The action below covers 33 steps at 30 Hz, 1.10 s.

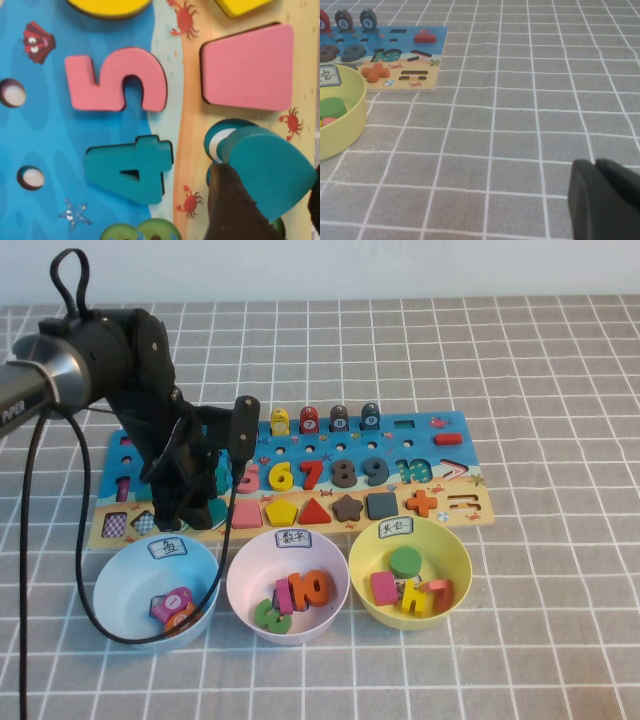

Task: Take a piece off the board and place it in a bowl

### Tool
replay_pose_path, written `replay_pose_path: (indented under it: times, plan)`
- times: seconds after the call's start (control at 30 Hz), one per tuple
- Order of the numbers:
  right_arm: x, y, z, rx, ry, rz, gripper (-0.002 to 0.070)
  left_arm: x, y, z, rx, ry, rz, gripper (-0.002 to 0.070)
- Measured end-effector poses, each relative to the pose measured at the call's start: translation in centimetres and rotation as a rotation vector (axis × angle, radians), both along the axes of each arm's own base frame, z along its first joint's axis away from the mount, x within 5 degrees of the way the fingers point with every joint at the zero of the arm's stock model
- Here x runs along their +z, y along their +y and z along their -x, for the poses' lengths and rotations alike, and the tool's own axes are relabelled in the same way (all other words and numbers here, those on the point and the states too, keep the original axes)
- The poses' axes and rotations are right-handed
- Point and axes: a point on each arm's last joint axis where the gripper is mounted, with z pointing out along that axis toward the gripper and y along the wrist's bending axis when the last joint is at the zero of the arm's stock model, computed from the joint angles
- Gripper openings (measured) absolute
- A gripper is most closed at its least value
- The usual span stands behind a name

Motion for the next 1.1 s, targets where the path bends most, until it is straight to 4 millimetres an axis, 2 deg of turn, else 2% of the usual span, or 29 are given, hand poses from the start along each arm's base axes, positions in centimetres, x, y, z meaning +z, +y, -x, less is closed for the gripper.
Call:
replay_pose_path:
  times: [0.23,0.43,0.57,0.73,0.9,1.03,1.1]
  plan:
    - [0.0,0.0,0.0,0.0,0.0,0.0,-0.0017,1.4,0.0,0.1,0.004,-0.053,0.019,0.0276]
    - [0.0,0.0,0.0,0.0,0.0,0.0,-0.0017,3.7,0.2,0.7,0.011,-0.095,0.037,0.0276]
    - [0.0,0.0,0.0,0.0,0.0,0.0,-0.0017,5.5,0.3,1.3,0.089,-0.104,0.062,0.0276]
    - [0.0,0.0,0.0,0.0,0.0,0.0,-0.0017,8.2,0.8,2.7,0.318,-0.089,0.116,0.0276]
    - [0.0,0.0,0.0,0.0,0.0,0.0,-0.0017,11.0,1.3,4.6,0.697,-0.027,0.194,0.0275]
    - [0.0,0.0,0.0,0.0,0.0,0.0,-0.0017,11.5,1.8,6.0,0.991,0.044,0.234,0.0275]
    - [0.0,0.0,0.0,0.0,0.0,0.0,-0.0017,11.2,1.9,6.9,1.046,0.071,0.226,0.0275]
